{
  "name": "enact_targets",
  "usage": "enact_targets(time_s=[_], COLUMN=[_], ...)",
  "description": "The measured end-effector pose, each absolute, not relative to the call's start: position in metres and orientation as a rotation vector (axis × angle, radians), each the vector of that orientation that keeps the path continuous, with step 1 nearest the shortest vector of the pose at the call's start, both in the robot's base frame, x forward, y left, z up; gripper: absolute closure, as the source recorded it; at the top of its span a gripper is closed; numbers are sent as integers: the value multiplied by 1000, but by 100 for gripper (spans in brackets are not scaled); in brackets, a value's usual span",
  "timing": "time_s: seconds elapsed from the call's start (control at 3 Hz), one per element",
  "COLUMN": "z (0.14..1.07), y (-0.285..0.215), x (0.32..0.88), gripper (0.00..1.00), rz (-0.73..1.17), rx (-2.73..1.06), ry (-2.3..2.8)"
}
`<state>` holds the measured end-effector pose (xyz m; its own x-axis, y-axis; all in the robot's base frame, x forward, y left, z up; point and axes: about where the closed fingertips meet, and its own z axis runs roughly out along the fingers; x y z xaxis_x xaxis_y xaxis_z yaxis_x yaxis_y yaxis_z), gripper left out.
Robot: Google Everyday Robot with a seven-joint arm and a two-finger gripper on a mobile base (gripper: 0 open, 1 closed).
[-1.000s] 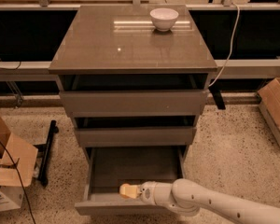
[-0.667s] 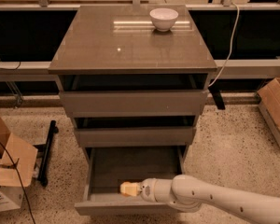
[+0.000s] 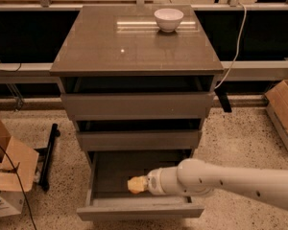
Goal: Pick orange from bottom drawer and place on counter
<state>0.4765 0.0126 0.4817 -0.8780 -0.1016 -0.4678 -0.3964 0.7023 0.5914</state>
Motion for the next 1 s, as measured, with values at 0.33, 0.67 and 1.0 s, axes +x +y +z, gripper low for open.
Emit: enact_targets(time_s=[0.33, 0.67, 1.0], z=[517, 518, 527], y=[7, 7, -5], x=[491, 491, 504], gripper=[100, 100, 100], rz=[926, 925, 894], rx=[-449, -448, -419], ry=[2482, 2479, 2434])
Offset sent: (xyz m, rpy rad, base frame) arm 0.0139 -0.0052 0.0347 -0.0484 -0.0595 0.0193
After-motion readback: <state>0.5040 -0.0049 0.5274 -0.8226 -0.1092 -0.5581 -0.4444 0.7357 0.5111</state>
